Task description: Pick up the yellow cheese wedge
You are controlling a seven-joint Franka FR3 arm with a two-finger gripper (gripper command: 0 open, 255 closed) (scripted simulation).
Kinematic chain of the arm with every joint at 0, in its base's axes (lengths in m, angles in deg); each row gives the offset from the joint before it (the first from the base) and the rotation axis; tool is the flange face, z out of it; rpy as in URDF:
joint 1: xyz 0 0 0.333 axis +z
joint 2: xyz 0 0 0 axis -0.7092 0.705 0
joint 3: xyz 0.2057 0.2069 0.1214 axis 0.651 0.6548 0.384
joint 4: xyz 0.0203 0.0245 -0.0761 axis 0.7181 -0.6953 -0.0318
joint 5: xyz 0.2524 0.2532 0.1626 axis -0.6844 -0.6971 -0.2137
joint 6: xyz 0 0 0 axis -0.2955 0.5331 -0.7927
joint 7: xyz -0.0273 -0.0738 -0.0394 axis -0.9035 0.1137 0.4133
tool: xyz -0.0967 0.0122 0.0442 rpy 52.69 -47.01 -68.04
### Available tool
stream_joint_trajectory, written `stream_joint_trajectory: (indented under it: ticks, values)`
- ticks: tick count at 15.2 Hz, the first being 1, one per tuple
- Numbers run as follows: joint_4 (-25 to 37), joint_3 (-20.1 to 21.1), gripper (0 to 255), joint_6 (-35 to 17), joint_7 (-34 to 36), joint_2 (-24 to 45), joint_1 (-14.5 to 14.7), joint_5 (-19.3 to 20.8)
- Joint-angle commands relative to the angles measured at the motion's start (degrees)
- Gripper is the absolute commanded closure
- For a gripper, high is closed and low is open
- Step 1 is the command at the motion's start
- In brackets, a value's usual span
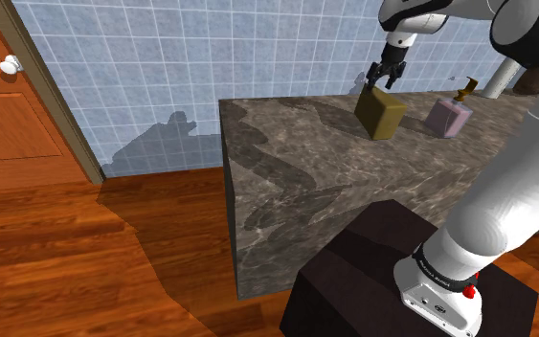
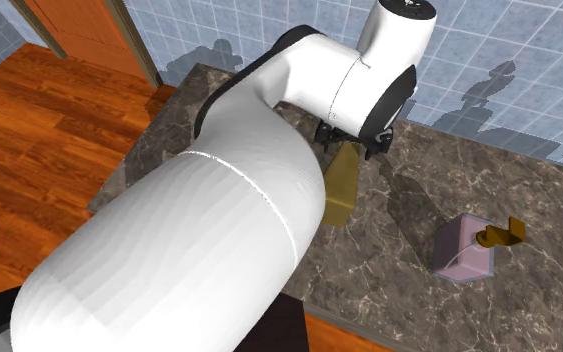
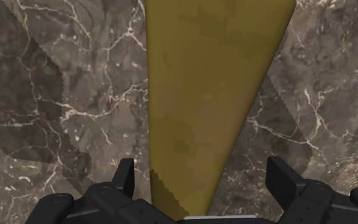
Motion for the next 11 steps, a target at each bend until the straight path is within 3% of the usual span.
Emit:
stream_joint_trajectory:
  ticks: [1,8,9,11]
  values:
    - [0.0,-0.1,0,-1.0,-0.5,1.2,-0.4,-0.7]
    - [-3.0,0.0,0,-5.0,-1.1,2.4,-0.5,-1.4]
    - [-3.0,0.0,255,-4.9,-1.0,2.3,-0.5,-1.4]
    - [-2.9,0.0,255,-4.8,-1.0,2.2,-0.5,-1.4]
